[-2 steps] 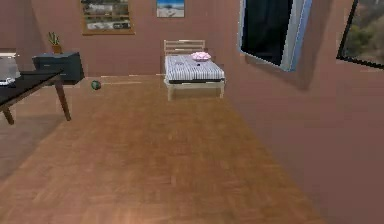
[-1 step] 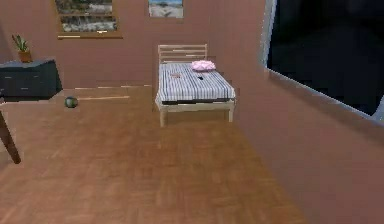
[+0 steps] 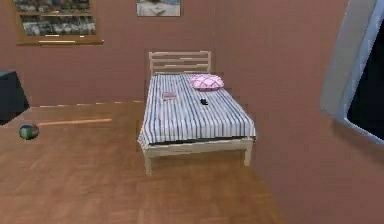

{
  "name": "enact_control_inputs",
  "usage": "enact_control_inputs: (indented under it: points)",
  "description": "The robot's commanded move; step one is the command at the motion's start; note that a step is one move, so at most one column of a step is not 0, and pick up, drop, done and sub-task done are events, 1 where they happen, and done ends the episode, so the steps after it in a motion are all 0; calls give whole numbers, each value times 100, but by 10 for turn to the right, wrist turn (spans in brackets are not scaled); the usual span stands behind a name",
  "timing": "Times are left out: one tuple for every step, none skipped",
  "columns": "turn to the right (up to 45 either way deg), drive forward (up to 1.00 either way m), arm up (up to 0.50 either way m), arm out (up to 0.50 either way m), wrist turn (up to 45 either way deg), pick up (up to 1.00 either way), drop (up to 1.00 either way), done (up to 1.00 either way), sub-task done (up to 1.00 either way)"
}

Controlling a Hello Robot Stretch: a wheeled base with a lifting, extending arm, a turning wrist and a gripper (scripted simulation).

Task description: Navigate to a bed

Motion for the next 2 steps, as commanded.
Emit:
enact_control_inputs:
  points:
    - [0,85,0,0,0,0,0,0,0]
    - [0,0,0,0,0,0,0,100,0]
